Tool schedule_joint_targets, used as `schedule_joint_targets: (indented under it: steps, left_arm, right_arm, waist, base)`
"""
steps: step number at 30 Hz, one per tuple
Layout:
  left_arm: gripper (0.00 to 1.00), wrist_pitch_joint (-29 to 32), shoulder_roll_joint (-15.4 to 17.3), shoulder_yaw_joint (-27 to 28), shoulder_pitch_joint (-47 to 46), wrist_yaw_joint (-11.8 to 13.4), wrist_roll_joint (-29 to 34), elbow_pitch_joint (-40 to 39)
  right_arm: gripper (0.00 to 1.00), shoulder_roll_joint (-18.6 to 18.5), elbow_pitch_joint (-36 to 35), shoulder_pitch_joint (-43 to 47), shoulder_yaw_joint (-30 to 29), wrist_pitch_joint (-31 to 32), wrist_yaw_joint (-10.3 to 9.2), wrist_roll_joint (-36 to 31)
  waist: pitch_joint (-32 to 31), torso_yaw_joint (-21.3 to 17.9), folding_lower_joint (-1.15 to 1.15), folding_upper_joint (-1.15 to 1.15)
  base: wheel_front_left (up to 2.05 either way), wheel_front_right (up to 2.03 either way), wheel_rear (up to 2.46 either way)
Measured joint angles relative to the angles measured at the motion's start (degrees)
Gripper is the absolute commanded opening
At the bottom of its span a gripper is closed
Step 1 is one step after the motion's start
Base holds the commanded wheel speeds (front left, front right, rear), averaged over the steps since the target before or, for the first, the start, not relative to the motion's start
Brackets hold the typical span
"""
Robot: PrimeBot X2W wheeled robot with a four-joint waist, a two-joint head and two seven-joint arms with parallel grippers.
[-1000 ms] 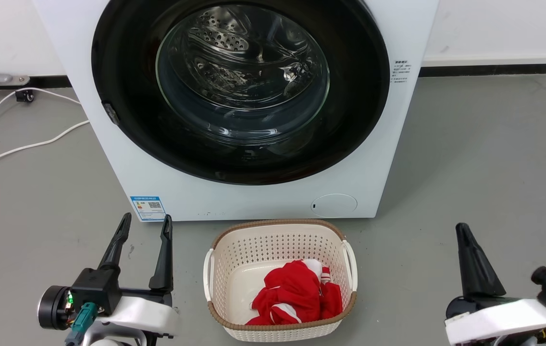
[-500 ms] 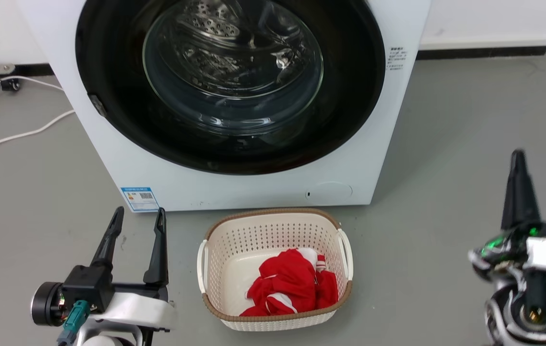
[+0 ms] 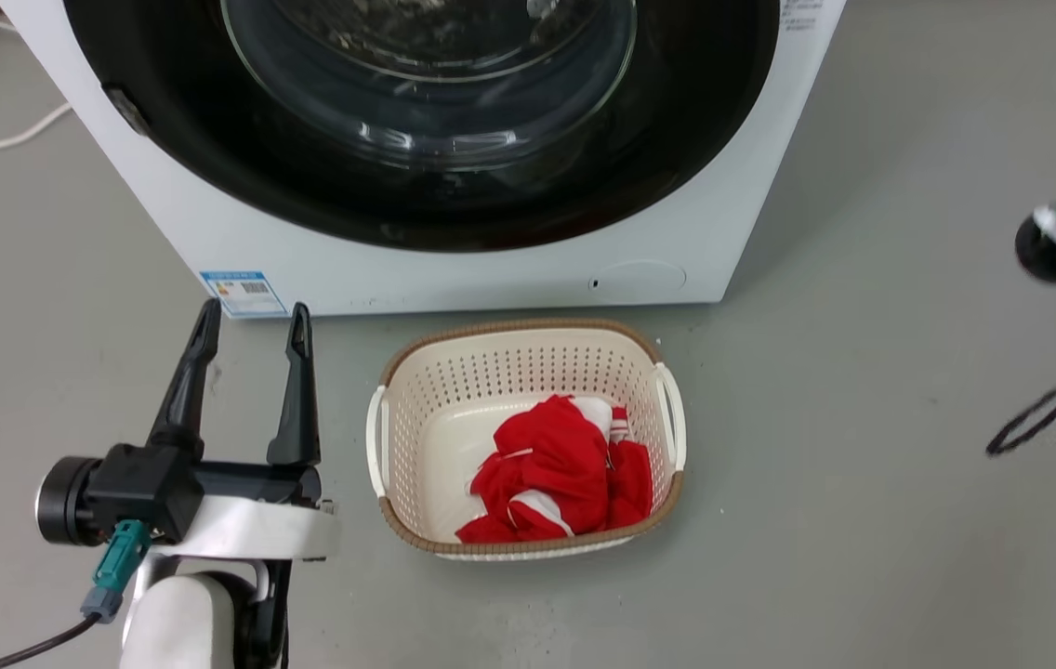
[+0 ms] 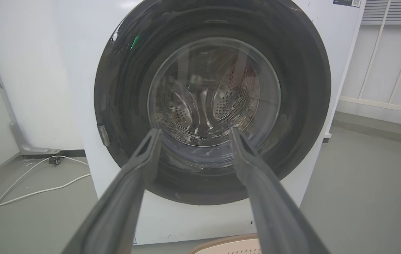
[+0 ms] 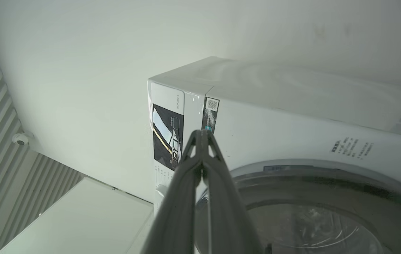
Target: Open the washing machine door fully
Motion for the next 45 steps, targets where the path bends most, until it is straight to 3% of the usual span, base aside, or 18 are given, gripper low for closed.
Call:
schedule_joint_targets:
  steps: [7, 15, 25, 38, 45]
  left_arm:
    - [1.0, 0.0, 0.0, 0.1, -3.6, -0.2, 0.2, -1.7]
    - [1.0, 0.0, -0.1, 0.3, -6.3, -0.2, 0.6, -2.5]
    - [1.0, 0.0, -0.1, 0.3, -7.5, -0.4, 0.8, -3.0]
    - [1.0, 0.0, -0.1, 0.2, -10.0, -0.5, 0.6, -3.7]
    - [1.0, 0.0, -0.1, 0.1, -10.3, -0.6, 0.6, -3.7]
  right_arm:
    - [0.0, -6.3, 14.0, -16.3, 6.0, 5.5, 0.0, -1.9]
    - [0.0, -9.2, 28.7, -32.8, 14.8, 16.2, 0.0, -6.9]
    - [0.0, -7.4, 39.7, -45.1, 22.0, 28.4, 0.0, -12.7]
    - [0.0, -3.2, 50.9, -55.8, 24.9, 30.2, 0.0, -18.8]
    - [0.0, -1.3, 54.3, -58.5, 23.9, 32.0, -0.01, -18.4]
  waist:
    - [5.4, 0.4, 0.0, 0.0]
    - [10.4, 0.8, 0.0, 0.0]
    - [13.2, 1.5, 0.0, 0.0]
    - [17.5, 2.4, 0.0, 0.0]
    - [18.3, 2.5, 0.0, 0.0]
  base:
    - [0.0, 0.0, 0.0]
    - [0.0, 0.0, 0.0]
    - [0.0, 0.0, 0.0]
    - [0.0, 0.0, 0.0]
    - [0.0, 0.0, 0.0]
